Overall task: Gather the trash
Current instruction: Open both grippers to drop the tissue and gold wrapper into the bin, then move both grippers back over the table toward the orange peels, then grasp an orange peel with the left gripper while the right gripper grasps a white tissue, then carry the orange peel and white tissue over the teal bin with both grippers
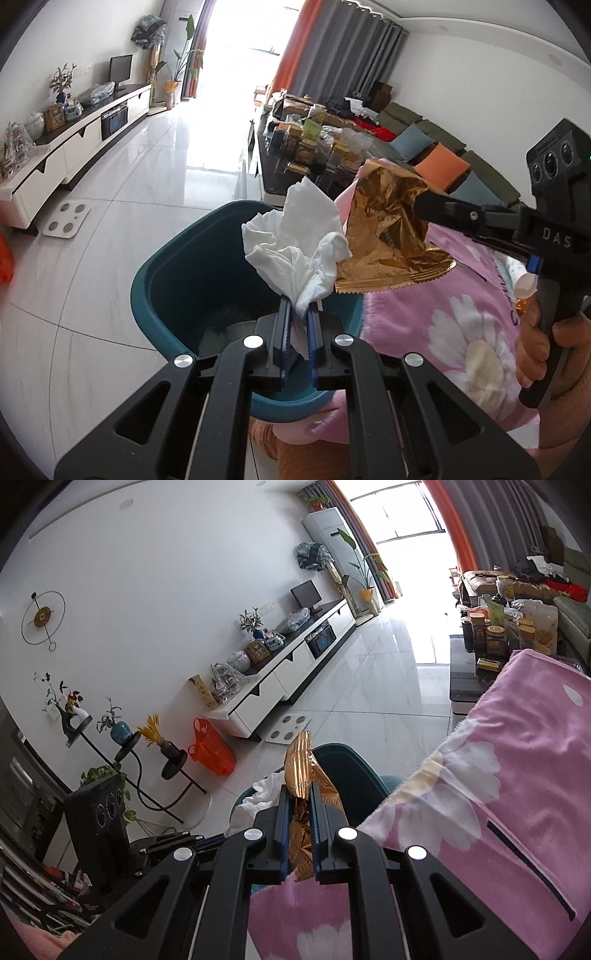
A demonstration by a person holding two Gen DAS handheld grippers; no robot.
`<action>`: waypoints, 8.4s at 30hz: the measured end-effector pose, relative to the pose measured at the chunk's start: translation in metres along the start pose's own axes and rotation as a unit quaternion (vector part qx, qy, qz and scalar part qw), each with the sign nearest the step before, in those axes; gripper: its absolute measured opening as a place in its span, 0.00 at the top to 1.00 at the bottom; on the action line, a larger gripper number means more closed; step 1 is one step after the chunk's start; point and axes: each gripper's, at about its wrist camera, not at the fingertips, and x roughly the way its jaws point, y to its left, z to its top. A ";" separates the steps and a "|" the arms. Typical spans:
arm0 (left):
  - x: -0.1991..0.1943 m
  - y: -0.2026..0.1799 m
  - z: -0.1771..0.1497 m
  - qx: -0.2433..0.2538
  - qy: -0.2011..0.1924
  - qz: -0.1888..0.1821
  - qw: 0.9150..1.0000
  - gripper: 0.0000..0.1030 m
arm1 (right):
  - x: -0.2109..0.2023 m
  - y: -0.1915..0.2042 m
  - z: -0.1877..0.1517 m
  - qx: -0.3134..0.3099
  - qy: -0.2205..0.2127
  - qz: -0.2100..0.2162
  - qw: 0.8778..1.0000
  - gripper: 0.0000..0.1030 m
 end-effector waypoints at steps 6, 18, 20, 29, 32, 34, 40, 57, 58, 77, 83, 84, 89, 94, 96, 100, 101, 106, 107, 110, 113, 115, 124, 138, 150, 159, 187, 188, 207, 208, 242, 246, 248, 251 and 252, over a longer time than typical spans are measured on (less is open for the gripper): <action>0.012 0.012 -0.001 -0.014 0.011 0.009 1.000 0.92 | 0.017 0.004 0.001 -0.003 0.015 -0.011 1.000 0.91; 0.030 0.028 0.008 -0.040 0.015 0.017 0.999 0.83 | 0.044 0.010 0.002 0.005 0.041 -0.020 0.999 0.85; 0.033 0.030 0.009 -0.045 0.016 0.016 0.999 0.81 | 0.045 0.007 0.000 0.010 0.043 -0.021 0.999 0.83; 0.031 0.025 0.011 -0.051 0.002 0.014 0.999 0.74 | 0.021 0.005 -0.002 0.009 0.025 -0.013 1.000 0.75; 0.017 0.011 0.011 -0.032 -0.020 0.004 0.999 0.69 | 0.004 0.007 -0.006 -0.003 0.015 -0.010 1.000 0.70; 0.006 0.000 0.012 -0.018 -0.035 -0.005 0.999 0.63 | -0.012 0.009 -0.010 -0.016 0.005 -0.012 1.000 0.69; -0.012 -0.047 0.015 0.032 -0.058 -0.058 0.996 0.59 | -0.066 0.001 -0.028 -0.023 -0.029 -0.026 0.999 0.60; 0.036 -0.208 -0.019 0.160 0.019 -0.195 0.967 0.59 | -0.217 -0.077 -0.106 0.064 -0.115 -0.160 0.978 0.58; 0.039 -0.218 -0.022 0.169 0.024 -0.202 0.964 0.59 | -0.230 -0.083 -0.114 0.073 -0.121 -0.176 0.974 0.58; 0.095 -0.322 -0.024 0.233 0.088 -0.226 0.942 0.58 | -0.327 -0.162 -0.164 0.174 -0.181 -0.246 0.936 0.52; 0.116 -0.338 -0.020 0.230 0.116 -0.220 0.941 0.58 | -0.306 -0.173 -0.141 0.161 -0.160 -0.229 0.947 0.50; 0.119 -0.339 -0.021 0.230 0.119 -0.219 0.941 0.58 | -0.303 -0.176 -0.137 0.160 -0.156 -0.225 0.948 0.50; 0.131 -0.343 -0.021 0.225 0.138 -0.220 0.939 0.61 | -0.301 -0.190 -0.119 0.155 -0.150 -0.233 0.948 0.50; 0.139 -0.346 -0.025 0.225 0.154 -0.222 0.936 0.80 | -0.301 -0.197 -0.107 0.145 -0.141 -0.235 0.951 0.50; 0.140 -0.346 -0.023 0.221 0.155 -0.221 0.937 0.80 | -0.300 -0.201 -0.101 0.142 -0.137 -0.233 0.952 0.50; 0.142 -0.349 -0.024 0.228 0.156 -0.221 0.935 0.86 | -0.294 -0.215 -0.078 0.138 -0.120 -0.232 0.955 0.50; 0.142 -0.350 -0.024 0.230 0.155 -0.220 0.935 0.86 | -0.292 -0.219 -0.074 0.137 -0.115 -0.235 0.955 0.50; 0.141 -0.354 -0.024 0.237 0.150 -0.213 0.936 0.81 | -0.266 -0.246 -0.042 0.134 -0.063 -0.242 0.959 0.45; 0.141 -0.354 -0.024 0.238 0.150 -0.212 0.936 0.76 | -0.260 -0.253 -0.039 0.137 -0.053 -0.240 0.960 0.41; 0.138 -0.355 -0.022 0.240 0.143 -0.212 0.936 0.62 | -0.245 -0.266 -0.031 0.140 -0.031 -0.250 0.958 0.40; 0.140 -0.356 -0.020 0.241 0.147 -0.218 0.934 0.60 | -0.232 -0.278 -0.028 0.145 -0.009 -0.252 0.957 0.40; 0.144 -0.358 -0.020 0.243 0.153 -0.219 0.932 0.61 | -0.224 -0.287 -0.029 0.156 0.008 -0.240 0.958 0.40; 0.155 -0.362 -0.018 0.239 0.168 -0.231 0.928 0.76 | -0.219 -0.286 -0.031 0.145 0.012 -0.235 0.961 0.90; 0.117 -0.333 -0.018 0.220 0.133 -0.250 0.934 0.87 | -0.263 -0.216 -0.025 0.065 -0.077 -0.258 0.961 0.94; 0.077 -0.281 -0.023 0.207 0.095 -0.230 0.946 0.89 | -0.278 -0.157 -0.044 0.044 -0.121 -0.196 0.972 0.94; 0.067 -0.245 -0.037 0.200 0.102 -0.213 0.951 0.88 | -0.264 -0.133 -0.068 0.057 -0.123 -0.146 0.980 0.94; 0.082 -0.258 -0.046 0.206 0.115 -0.274 0.932 0.87 | -0.223 -0.132 -0.106 0.115 -0.100 -0.115 0.982 0.94; 0.082 -0.257 -0.046 0.204 0.113 -0.274 0.933 0.88 | -0.224 -0.132 -0.106 0.115 -0.101 -0.114 0.982 0.94; 0.028 -0.198 -0.022 0.177 0.045 -0.229 0.956 0.92 | -0.193 -0.100 -0.092 0.082 -0.095 -0.061 0.990 0.94; 0.025 -0.194 -0.020 0.175 0.041 -0.224 0.958 0.92 | -0.192 -0.099 -0.091 0.081 -0.095 -0.060 0.990 0.94; -0.045 -0.075 0.033 0.092 -0.054 -0.102 0.989 0.93 | -0.103 -0.042 -0.046 0.010 -0.032 0.017 0.999 0.94; -0.050 -0.061 0.036 0.082 -0.060 -0.086 0.991 0.93 | -0.090 -0.033 -0.038 -0.001 -0.019 0.026 0.999 0.94; -0.051 -0.054 0.037 0.076 -0.060 -0.077 0.992 0.93 | -0.083 -0.028 -0.034 -0.008 -0.015 0.029 0.999 0.94; -0.052 -0.043 0.038 0.066 -0.057 -0.066 0.994 0.93 | -0.074 -0.020 -0.029 -0.018 -0.007 0.031 0.999 0.94; -0.052 -0.041 0.038 0.063 -0.057 -0.063 0.994 0.93 | -0.072 -0.017 -0.028 -0.022 -0.005 0.031 0.999 0.94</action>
